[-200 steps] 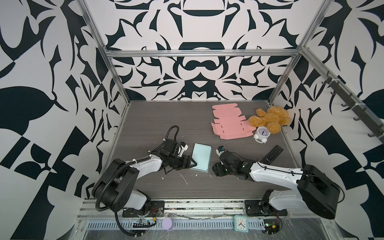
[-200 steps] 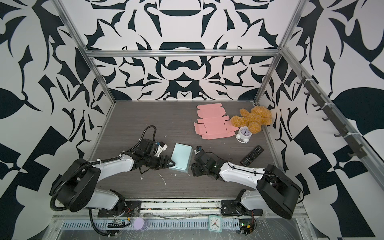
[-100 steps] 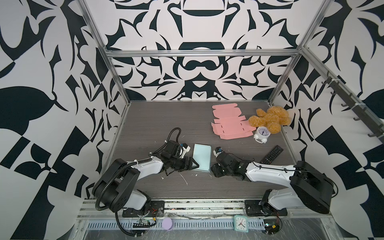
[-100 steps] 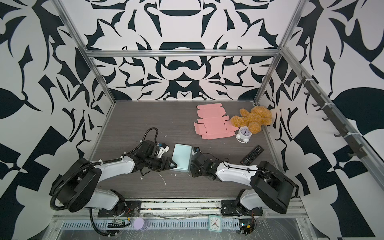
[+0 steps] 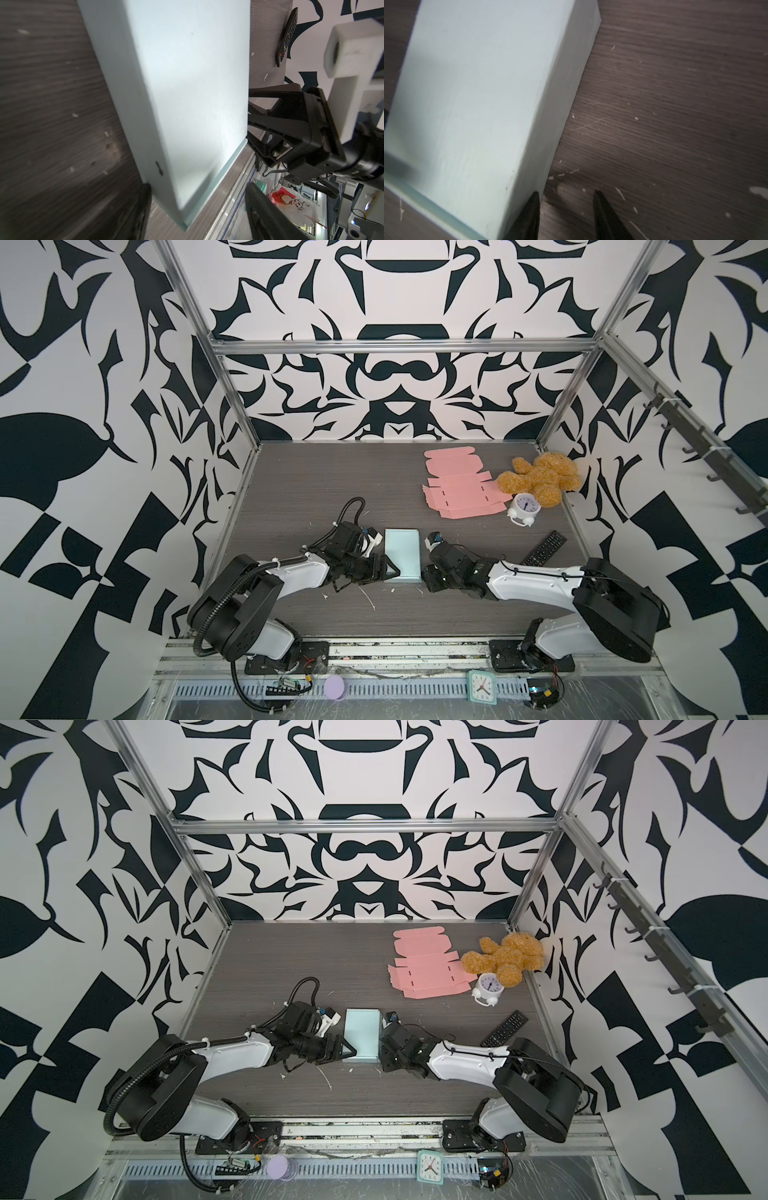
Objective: Fold the paper box
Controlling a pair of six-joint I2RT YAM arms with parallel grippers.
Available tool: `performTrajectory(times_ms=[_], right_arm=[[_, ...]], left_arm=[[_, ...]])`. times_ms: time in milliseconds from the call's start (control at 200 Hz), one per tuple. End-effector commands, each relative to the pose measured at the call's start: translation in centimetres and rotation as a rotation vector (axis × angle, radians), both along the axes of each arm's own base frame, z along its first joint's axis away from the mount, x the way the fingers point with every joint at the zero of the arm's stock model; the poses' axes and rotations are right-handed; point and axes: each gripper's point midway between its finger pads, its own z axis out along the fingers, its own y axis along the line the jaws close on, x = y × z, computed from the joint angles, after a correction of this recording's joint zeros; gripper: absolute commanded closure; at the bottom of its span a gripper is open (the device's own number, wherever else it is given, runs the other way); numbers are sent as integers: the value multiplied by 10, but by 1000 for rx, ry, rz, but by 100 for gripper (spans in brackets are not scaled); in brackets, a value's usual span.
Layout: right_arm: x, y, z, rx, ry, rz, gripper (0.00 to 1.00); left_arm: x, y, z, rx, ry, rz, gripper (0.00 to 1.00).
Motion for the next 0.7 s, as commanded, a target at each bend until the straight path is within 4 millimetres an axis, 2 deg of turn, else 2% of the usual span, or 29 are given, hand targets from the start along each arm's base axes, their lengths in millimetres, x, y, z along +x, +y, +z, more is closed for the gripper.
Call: performTrajectory(times_ms=[0, 175, 325, 540, 695], right_arm=[[-6, 36, 17, 104, 4, 73, 56], [-9, 57, 31, 163, -6, 109, 56], [-11, 65, 41, 198, -21, 130, 56], [-15, 71, 50, 259, -29, 155, 56], [-18, 61, 41, 233, -25, 143, 56]], left_arm=[[-3, -16, 10, -67, -14, -36, 27], [-5, -21, 15, -85, -18, -42, 27], [-6, -21, 17, -88, -20, -38, 27], [-7, -21, 16, -91, -23, -33, 28], [-9, -18, 12, -75, -21, -35, 28]])
